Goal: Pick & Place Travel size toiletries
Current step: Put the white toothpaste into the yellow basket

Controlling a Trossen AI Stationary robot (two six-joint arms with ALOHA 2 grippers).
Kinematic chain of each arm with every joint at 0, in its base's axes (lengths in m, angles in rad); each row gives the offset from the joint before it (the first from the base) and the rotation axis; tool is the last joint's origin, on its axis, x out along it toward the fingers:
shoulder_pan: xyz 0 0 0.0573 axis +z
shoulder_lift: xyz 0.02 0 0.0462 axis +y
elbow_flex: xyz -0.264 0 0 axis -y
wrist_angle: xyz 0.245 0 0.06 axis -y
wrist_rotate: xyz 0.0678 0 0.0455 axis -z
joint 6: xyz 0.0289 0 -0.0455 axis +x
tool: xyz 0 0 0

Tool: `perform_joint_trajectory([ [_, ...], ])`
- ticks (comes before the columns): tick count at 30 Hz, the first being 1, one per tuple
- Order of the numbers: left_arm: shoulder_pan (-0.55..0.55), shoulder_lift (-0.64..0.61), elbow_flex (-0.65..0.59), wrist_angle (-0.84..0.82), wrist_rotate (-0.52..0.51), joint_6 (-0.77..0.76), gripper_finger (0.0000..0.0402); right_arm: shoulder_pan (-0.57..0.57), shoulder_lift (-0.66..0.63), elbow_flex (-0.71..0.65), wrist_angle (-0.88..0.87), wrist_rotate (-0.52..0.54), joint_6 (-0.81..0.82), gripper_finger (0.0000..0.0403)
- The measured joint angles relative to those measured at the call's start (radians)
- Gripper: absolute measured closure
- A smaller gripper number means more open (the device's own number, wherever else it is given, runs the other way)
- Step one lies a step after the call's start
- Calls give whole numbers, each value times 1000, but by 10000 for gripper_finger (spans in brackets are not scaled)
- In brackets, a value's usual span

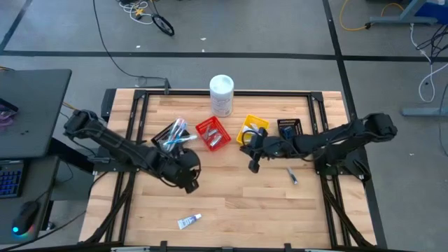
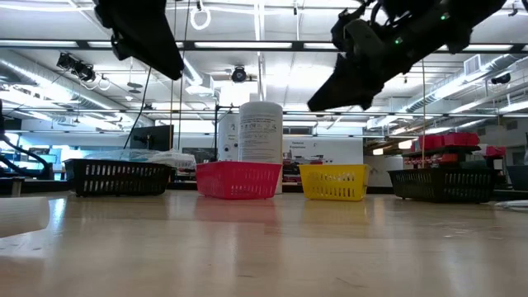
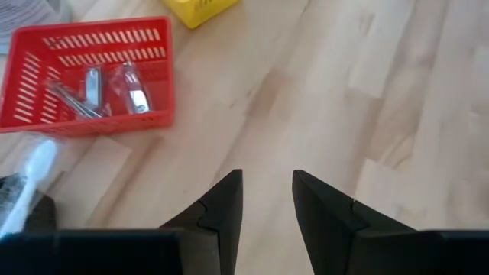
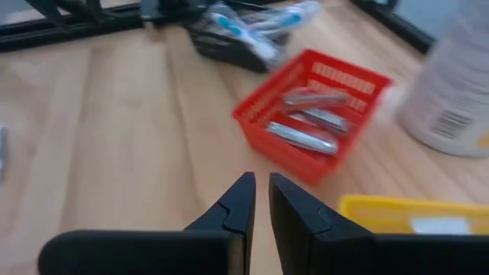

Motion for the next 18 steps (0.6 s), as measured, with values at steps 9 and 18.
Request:
perform_joint_trajectory([
  [9, -53, 0, 0, 21, -12, -66, 279, -39, 140, 0, 235, -197, -114, 353],
  [18, -81, 0, 0, 20, -13, -110, 279, -59, 191, 0, 330, -197, -149, 353],
])
